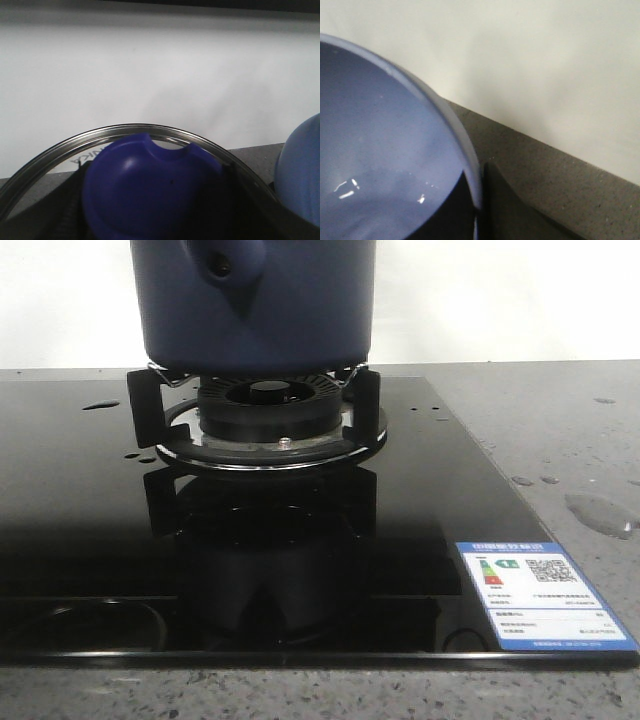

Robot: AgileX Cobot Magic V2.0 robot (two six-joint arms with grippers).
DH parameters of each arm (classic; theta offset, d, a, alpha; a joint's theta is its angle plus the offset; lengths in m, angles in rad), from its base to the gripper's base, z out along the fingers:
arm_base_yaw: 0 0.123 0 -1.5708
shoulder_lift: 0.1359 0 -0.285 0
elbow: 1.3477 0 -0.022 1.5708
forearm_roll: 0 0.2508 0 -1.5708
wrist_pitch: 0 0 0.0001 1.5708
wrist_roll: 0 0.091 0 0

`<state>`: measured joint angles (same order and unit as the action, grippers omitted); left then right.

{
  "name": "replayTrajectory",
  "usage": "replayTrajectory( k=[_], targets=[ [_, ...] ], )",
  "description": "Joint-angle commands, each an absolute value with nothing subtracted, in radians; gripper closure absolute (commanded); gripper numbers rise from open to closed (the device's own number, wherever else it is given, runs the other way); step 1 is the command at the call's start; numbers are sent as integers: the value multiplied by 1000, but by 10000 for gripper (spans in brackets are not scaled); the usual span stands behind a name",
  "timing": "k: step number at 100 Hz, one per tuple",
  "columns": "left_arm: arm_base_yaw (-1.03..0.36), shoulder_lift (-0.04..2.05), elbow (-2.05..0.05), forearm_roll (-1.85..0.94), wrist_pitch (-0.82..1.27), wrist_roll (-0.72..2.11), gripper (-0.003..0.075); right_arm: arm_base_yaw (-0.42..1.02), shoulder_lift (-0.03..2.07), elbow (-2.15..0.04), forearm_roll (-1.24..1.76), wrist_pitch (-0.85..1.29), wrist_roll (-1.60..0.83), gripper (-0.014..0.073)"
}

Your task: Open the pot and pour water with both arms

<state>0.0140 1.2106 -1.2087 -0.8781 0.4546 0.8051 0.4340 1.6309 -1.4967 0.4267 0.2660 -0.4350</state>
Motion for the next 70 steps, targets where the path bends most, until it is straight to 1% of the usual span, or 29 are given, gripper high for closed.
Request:
replayTrajectory(
  k=[1,15,36,43,70],
  targets=[
    [16,1177,-1249,-930,393,806,372,451,1557,-1481,454,39,-464,646],
    [16,1177,-1249,-930,393,806,372,488,1544,-1395,452,-170,-464,646],
    [16,1177,-1249,-930,393,806,372,543,1539,-1291,450,-418,-464,646],
    [16,1177,-1249,-930,393,806,372,547,1539,-1275,450,-459,-464,646],
    [16,1177,-1249,-930,393,806,372,548,1539,-1271,450,-501,-464,646]
  ],
)
